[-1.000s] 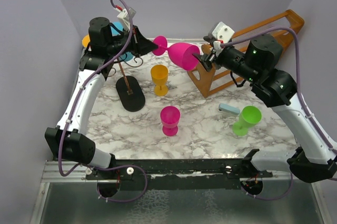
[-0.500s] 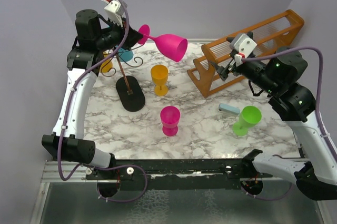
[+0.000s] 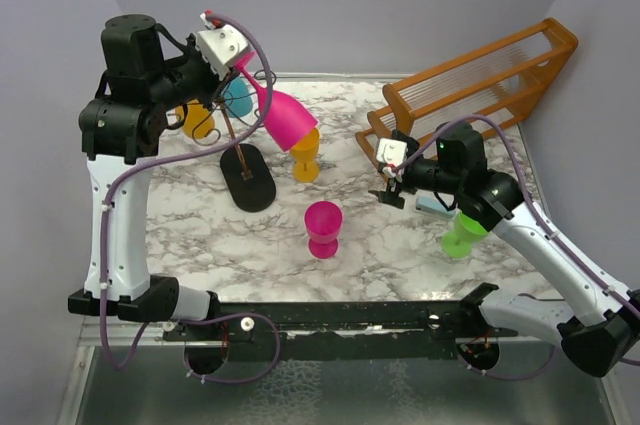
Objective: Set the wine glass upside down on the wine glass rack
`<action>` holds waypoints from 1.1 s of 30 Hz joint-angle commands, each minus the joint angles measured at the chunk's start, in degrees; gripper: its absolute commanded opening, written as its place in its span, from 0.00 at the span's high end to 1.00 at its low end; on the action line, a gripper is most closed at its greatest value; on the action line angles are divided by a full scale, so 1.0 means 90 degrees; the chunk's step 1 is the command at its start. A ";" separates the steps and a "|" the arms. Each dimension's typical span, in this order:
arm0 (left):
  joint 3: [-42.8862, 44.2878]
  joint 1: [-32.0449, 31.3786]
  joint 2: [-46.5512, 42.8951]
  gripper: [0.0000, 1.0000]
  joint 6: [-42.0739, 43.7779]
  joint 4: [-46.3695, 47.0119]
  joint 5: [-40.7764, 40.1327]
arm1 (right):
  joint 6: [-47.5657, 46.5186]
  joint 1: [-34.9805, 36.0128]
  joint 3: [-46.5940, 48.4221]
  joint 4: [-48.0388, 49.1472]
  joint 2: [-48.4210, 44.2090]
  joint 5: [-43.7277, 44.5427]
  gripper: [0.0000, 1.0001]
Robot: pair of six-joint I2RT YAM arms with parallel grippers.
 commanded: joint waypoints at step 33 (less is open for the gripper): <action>-0.0827 0.0375 -0.1735 1.00 0.3885 -0.3025 -0.3705 | -0.0008 -0.0210 -0.1020 0.1047 -0.0443 -0.0464 0.16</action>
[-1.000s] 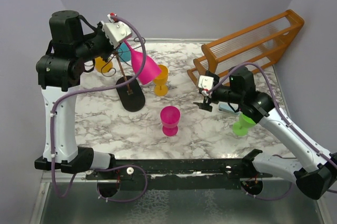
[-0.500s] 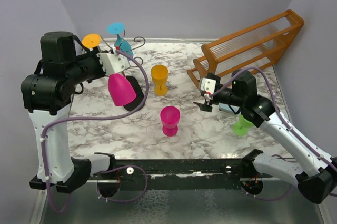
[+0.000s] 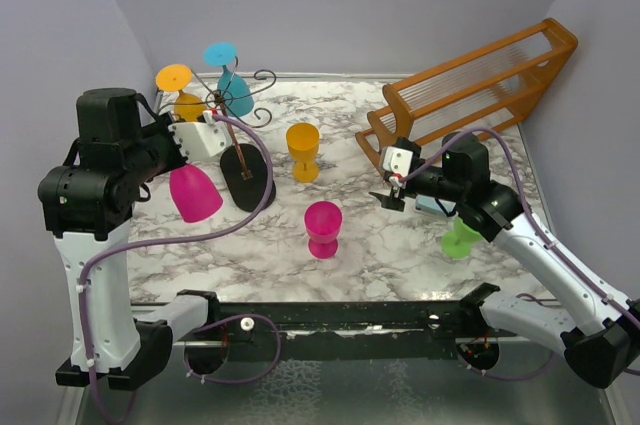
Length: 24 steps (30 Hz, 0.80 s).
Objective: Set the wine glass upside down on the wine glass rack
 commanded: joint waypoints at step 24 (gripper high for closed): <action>-0.0545 0.0025 0.0601 1.00 0.1215 0.1537 -0.0402 | 0.0003 -0.0170 -0.0127 0.0138 -0.0076 -0.0244 0.16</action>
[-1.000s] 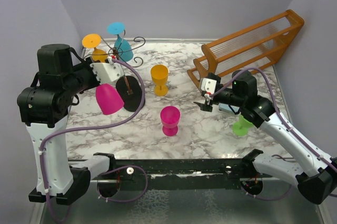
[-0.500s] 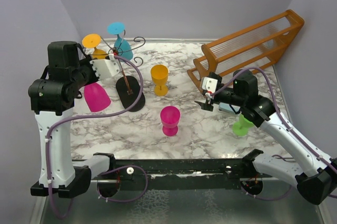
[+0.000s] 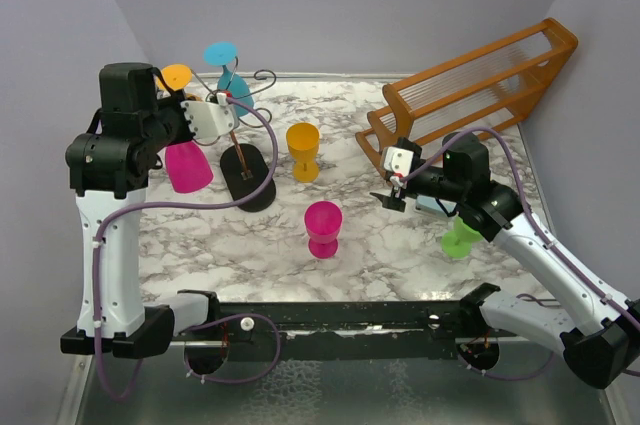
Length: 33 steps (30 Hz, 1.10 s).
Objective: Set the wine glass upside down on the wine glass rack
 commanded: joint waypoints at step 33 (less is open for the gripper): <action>-0.1027 0.0016 0.0445 0.99 -0.0095 0.1784 -0.0396 | 0.0000 -0.0236 -0.0106 0.0111 0.0107 -0.0287 0.16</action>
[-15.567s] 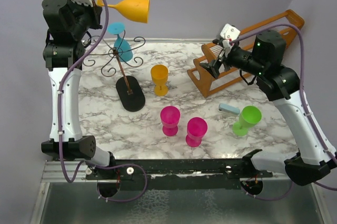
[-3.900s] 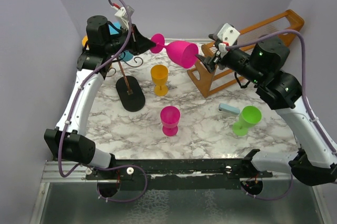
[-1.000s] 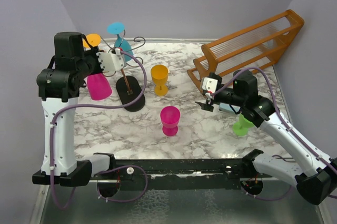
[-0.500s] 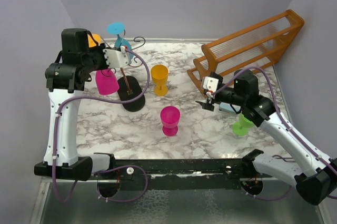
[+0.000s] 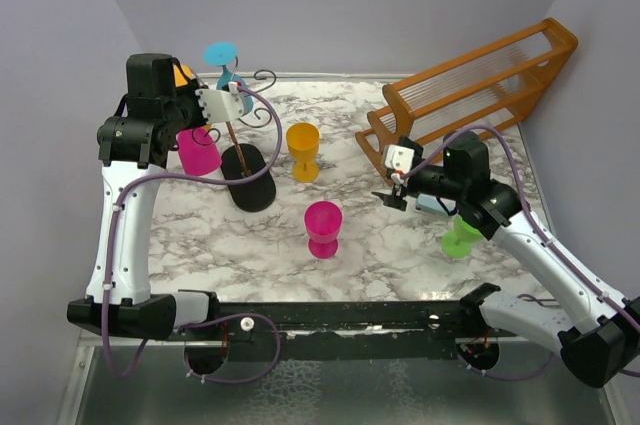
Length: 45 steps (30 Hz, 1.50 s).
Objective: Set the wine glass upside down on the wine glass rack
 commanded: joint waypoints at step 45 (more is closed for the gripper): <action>0.0115 0.0016 -0.0367 0.98 -0.0431 -0.0687 -0.0805 | -0.0024 -0.0180 -0.0125 0.0061 0.0042 -0.0426 0.15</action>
